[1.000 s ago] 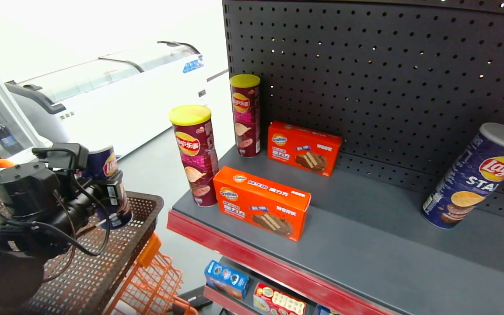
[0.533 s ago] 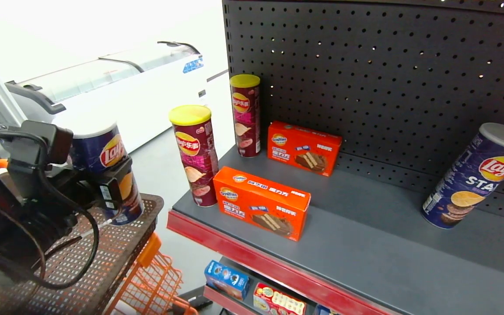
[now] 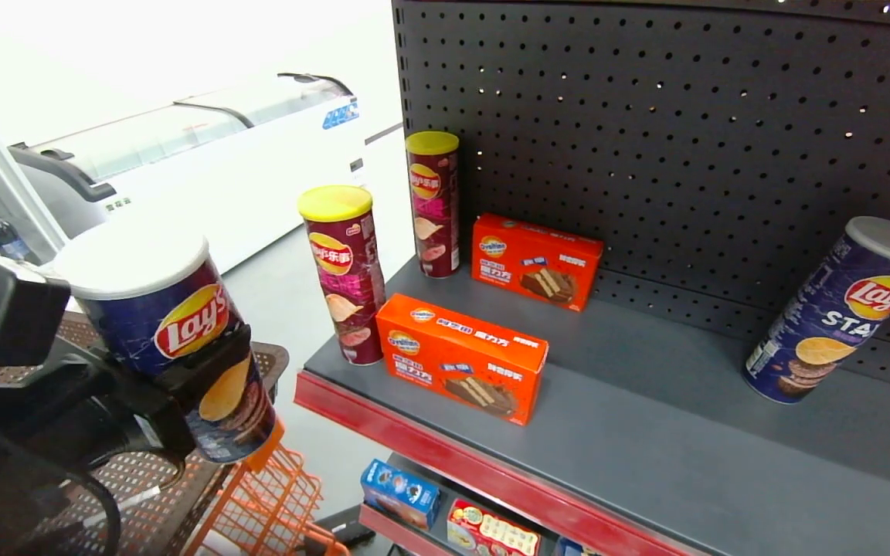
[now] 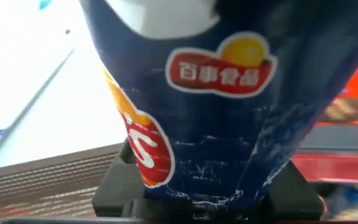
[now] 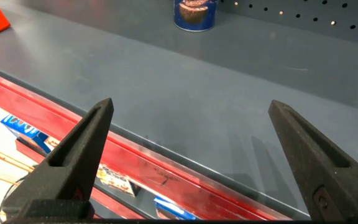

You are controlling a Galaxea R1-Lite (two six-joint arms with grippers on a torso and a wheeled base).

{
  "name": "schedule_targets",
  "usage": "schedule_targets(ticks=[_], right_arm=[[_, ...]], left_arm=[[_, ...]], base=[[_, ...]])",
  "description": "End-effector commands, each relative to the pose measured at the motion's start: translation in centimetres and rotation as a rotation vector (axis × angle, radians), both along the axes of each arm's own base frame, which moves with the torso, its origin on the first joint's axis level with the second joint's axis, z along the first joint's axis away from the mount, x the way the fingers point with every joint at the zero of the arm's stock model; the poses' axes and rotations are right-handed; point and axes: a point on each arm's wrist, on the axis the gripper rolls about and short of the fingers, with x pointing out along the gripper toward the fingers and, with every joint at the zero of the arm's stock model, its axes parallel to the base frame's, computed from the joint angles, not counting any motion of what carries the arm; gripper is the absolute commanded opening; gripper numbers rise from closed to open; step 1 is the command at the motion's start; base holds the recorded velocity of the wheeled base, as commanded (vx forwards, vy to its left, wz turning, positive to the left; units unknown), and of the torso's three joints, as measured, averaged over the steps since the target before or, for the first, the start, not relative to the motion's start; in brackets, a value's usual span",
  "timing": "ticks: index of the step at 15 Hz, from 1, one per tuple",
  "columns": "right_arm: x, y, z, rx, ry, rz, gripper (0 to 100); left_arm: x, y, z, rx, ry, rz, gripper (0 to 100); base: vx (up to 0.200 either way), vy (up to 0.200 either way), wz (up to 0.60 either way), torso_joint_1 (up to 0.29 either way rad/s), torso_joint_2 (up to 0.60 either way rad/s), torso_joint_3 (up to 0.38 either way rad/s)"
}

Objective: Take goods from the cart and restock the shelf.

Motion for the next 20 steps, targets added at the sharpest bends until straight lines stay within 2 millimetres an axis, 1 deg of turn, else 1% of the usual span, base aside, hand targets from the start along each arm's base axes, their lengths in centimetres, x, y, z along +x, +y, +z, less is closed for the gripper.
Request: schedule_targets(ticks=[1, 2, 8, 12, 15, 19, 20], right_arm=[[0.0, 0.0, 0.0, 0.001, 0.001, 0.000, 100], [0.0, 0.0, 0.0, 0.001, 0.001, 0.002, 100], [0.0, 0.0, 0.0, -0.001, 0.001, 0.000, 100], [0.0, 0.0, 0.0, -0.001, 0.001, 0.000, 100], [0.0, 0.0, 0.0, -0.001, 0.001, 0.002, 100], [0.0, 0.0, 0.0, 0.001, 0.001, 0.000, 100], [0.0, 0.0, 0.0, -0.001, 0.001, 0.002, 100]], left_arm=[[-2.2, -0.4, 0.9, -0.042, -0.032, -0.129, 0], [-2.3, -0.5, 1.0, -0.045, -0.020, -0.153, 0], [-2.4, -0.7, 0.7, -0.038, 0.004, -0.169, 0], [-2.0, -0.9, -0.1, 0.007, 0.106, -0.163, 0], [-1.8, -1.0, 0.5, 0.010, 0.112, -0.161, 0], [-1.5, -1.2, 0.4, 0.015, 0.120, -0.170, 0], [-1.5, -1.3, 0.7, 0.012, 0.113, -0.188, 0]], base=[[0.000, 0.000, 0.00, 0.000, 0.00, 0.000], [0.000, 0.000, 0.00, 0.000, 0.00, 0.000], [0.000, 0.000, 0.00, 0.000, 0.00, 0.000], [0.000, 0.000, 0.00, 0.000, 0.00, 0.000], [0.000, 0.000, 0.00, 0.000, 0.00, 0.000], [0.000, 0.000, 0.00, 0.000, 0.00, 0.000], [0.000, 0.000, 0.00, 0.000, 0.00, 0.000]])
